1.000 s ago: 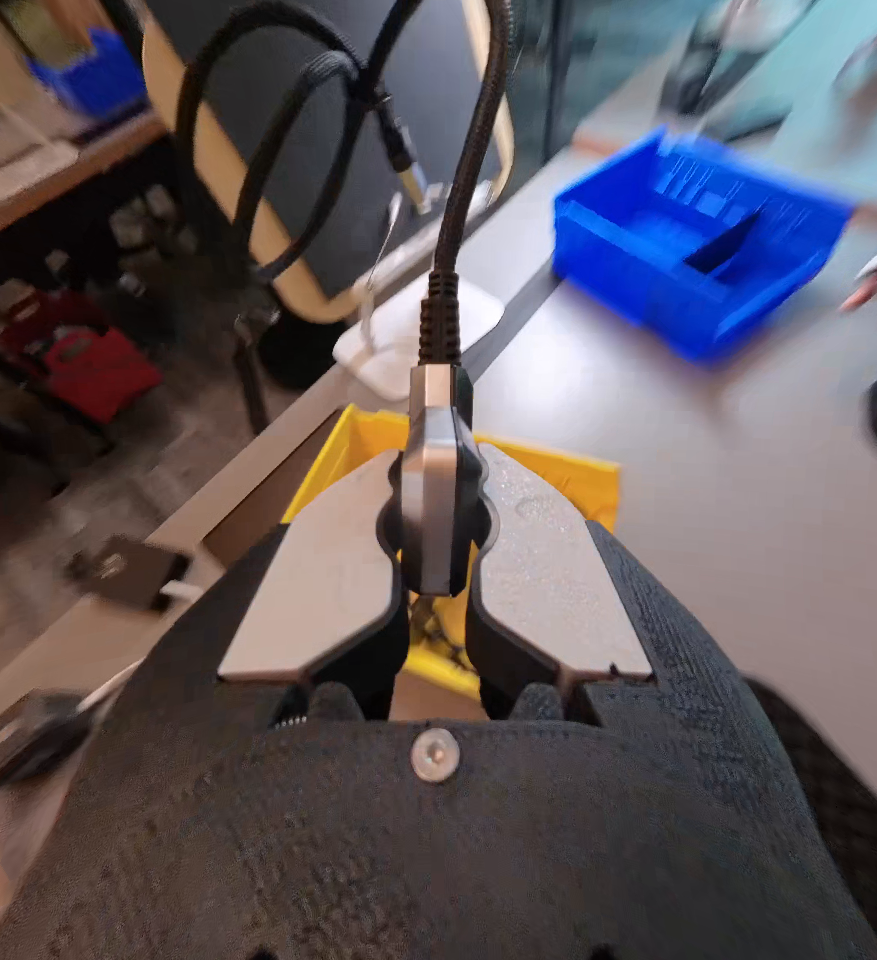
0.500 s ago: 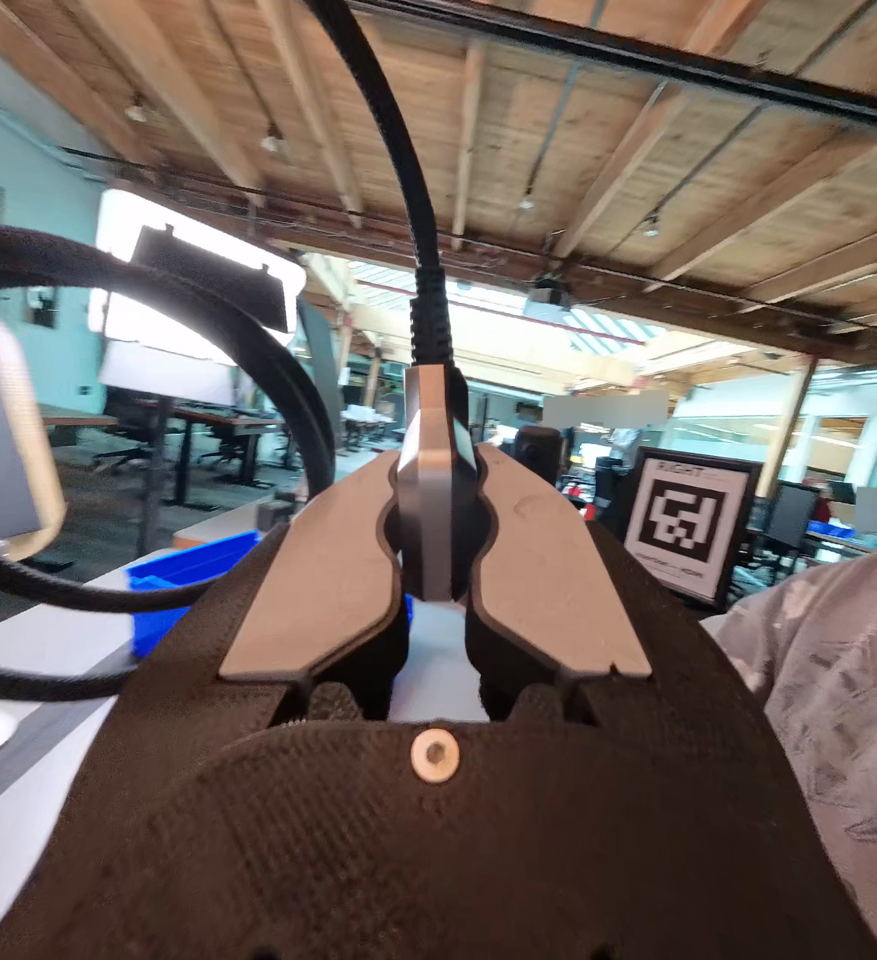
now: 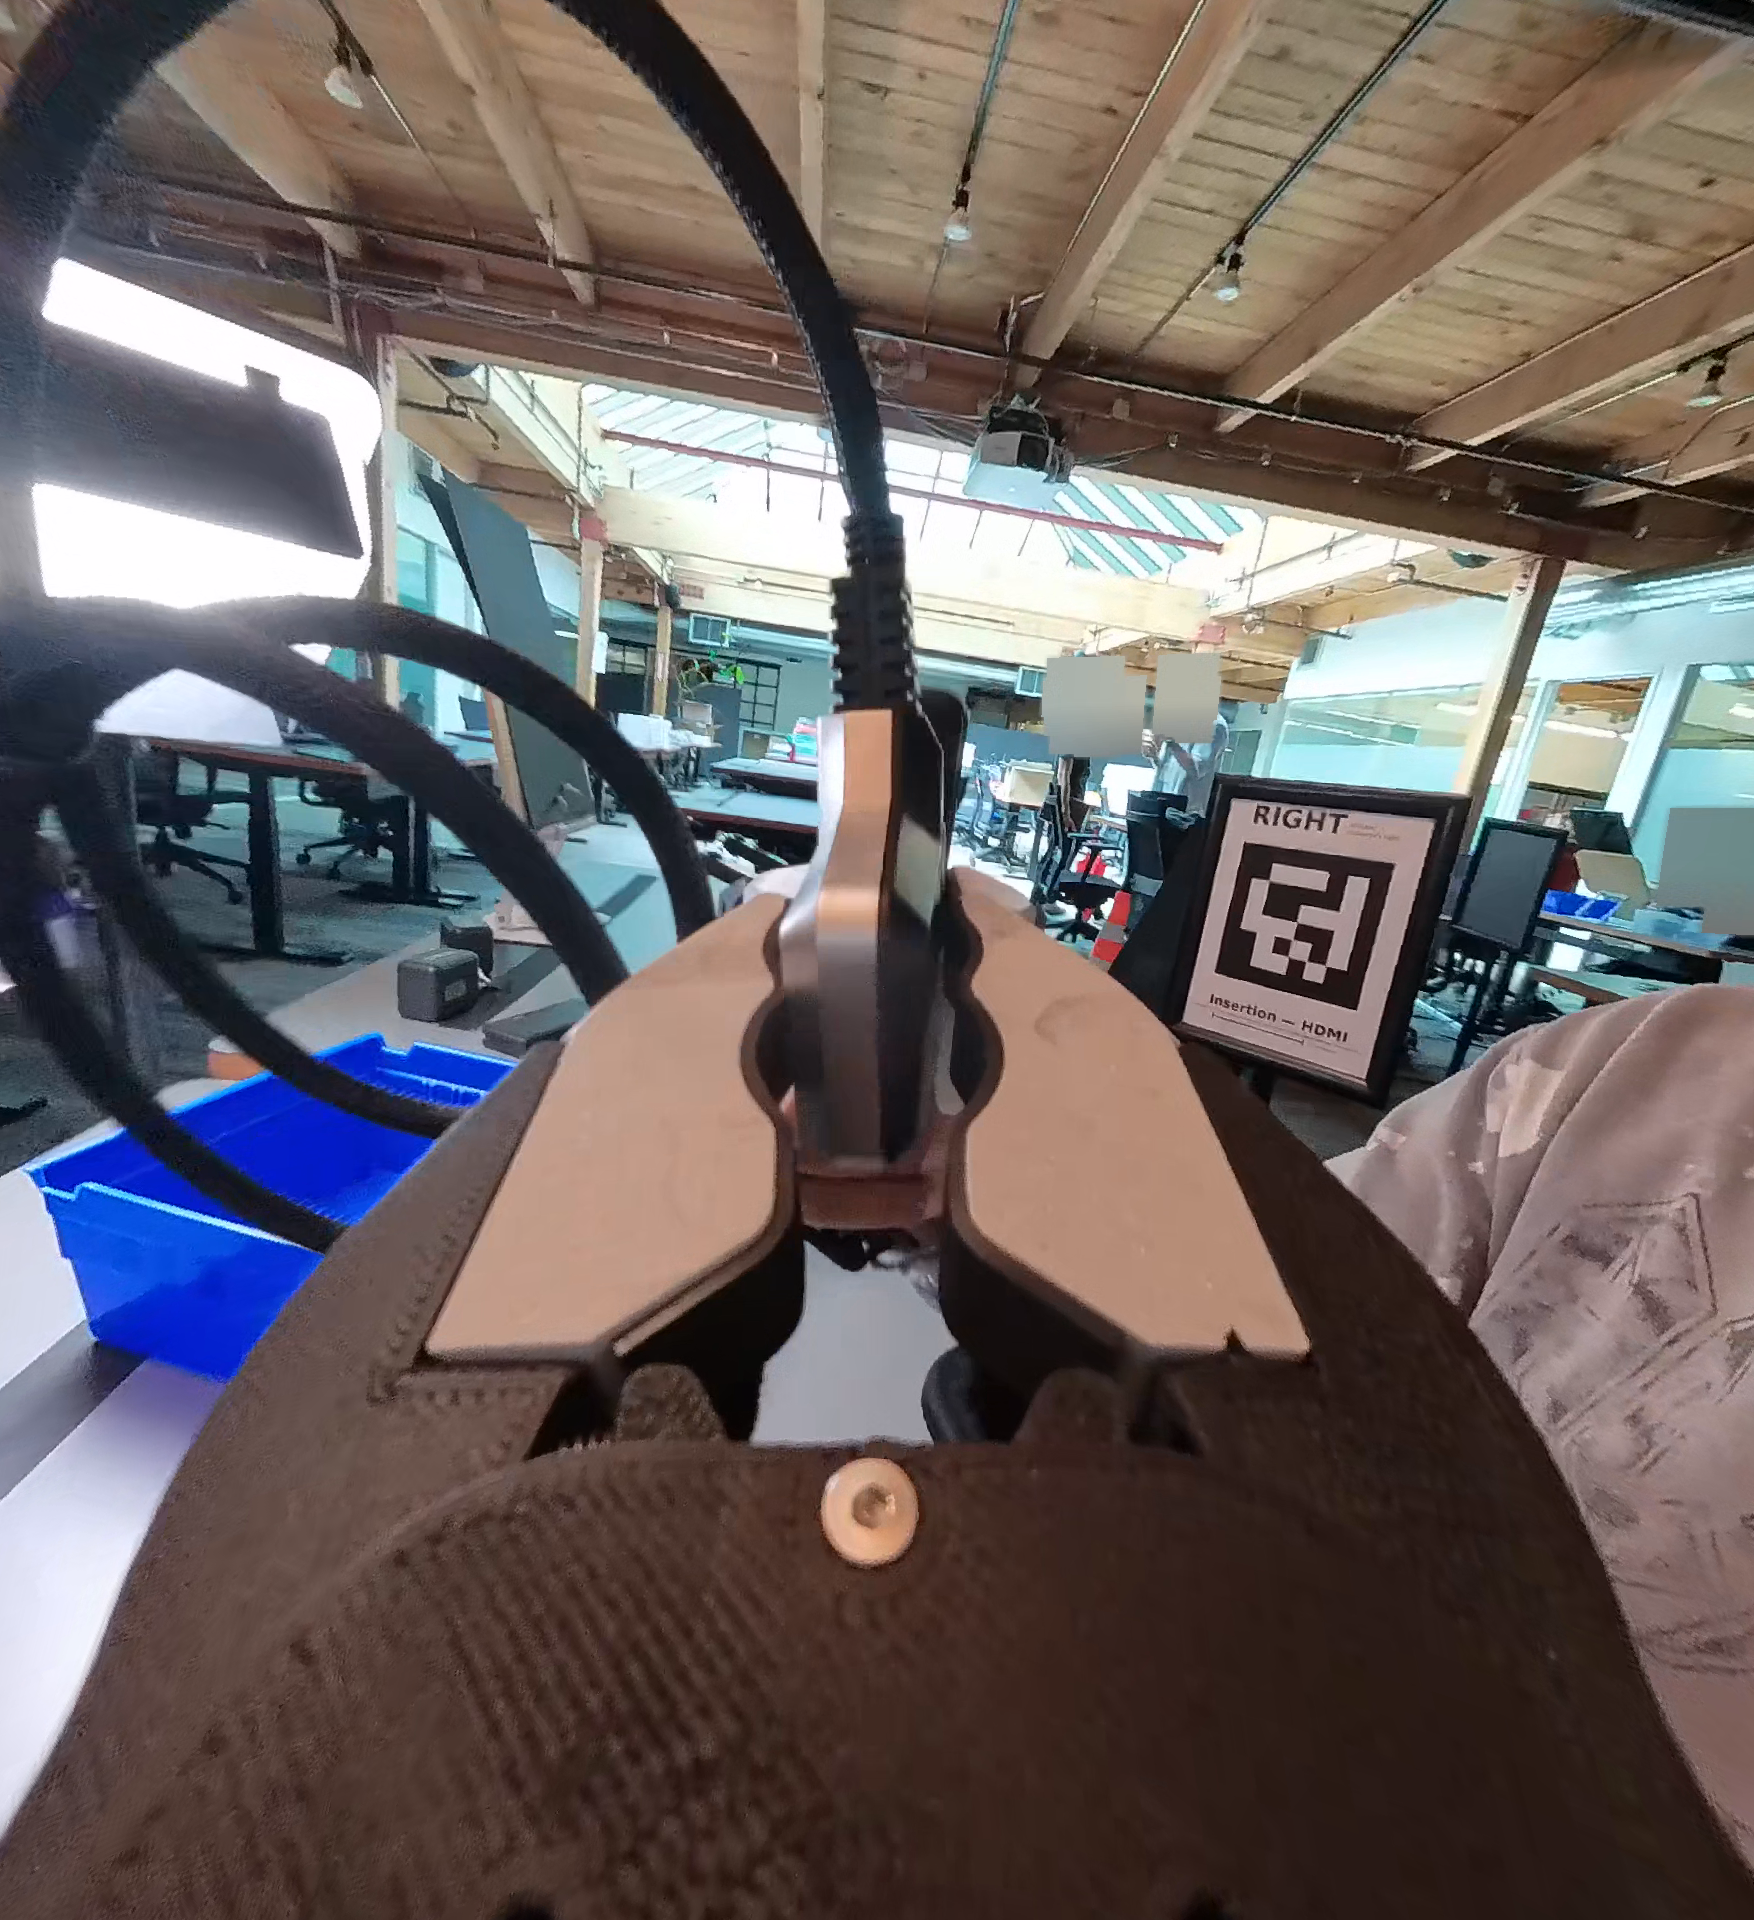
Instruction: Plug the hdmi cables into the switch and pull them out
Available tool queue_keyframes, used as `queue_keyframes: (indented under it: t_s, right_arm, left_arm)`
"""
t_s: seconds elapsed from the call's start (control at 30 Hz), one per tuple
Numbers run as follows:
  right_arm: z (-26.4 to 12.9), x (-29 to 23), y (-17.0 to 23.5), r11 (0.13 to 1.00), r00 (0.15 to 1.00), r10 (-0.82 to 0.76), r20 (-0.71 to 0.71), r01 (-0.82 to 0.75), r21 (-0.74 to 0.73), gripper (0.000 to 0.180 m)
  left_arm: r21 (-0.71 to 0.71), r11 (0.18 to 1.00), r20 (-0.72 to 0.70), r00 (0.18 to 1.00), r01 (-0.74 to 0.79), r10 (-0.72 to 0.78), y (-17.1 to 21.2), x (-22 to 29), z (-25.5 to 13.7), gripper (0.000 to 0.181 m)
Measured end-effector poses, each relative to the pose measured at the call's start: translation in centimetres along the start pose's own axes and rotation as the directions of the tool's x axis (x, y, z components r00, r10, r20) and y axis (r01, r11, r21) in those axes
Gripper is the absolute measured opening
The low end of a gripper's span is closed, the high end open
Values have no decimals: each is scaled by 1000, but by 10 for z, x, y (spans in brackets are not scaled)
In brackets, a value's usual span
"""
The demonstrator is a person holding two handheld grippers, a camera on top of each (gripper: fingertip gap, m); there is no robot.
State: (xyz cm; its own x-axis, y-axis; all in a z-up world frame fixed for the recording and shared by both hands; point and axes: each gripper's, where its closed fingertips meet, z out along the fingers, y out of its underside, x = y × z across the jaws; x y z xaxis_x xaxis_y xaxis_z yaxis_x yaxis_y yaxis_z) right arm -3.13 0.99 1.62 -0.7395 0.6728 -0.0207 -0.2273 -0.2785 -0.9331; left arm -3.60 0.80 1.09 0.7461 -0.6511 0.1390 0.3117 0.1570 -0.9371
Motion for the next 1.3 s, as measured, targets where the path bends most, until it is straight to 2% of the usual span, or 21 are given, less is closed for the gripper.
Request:
queue_keyframes:
  t_s: [0.1, 0.17, 0.33, 0.47, 0.57, 0.67, 0.9, 1.3]
  right_arm:
    - [-13, -1, -25, 943, 997, 73, 36, -81, 322, 20]
    - [-13, 3, -17, 922, 992, 116, 48, -126, 367, 20]
    - [3, 2, 26, 991, 1000, -21, 9, 20, 130, 21]
    - [11, 4, 51, 995, 995, -96, -10, 96, -36, 23]
    - [15, 7, 71, 960, 976, -214, -40, 203, -190, 24]
    - [14, 7, 72, 967, 988, -150, -25, 141, -212, 22]
    - [9, 11, 76, 951, 993, -110, -34, 95, -295, 21]
    - [5, 15, 81, 942, 998, -38, -43, 21, -335, 21]
  left_arm:
    - [67, 997, 12, 999, -38, 38, -12, 5, -5, 23]
    - [73, 996, 44, 998, -56, 52, -18, 6, -8, 18]
    - [27, 994, 121, 988, -104, 100, -25, 1, -23, 19]
    - [-10, 992, 146, 981, -125, 125, -20, -4, -23, 20]
    - [-77, 987, 130, 980, -139, 149, -6, -4, -16, 20]
    - [-69, 987, 121, 981, -146, 154, -4, -2, -11, 19]
    - [-85, 988, 139, 981, -127, 138, -1, -7, -13, 19]
    - [-120, 984, 173, 973, -135, 154, 8, -16, -12, 22]
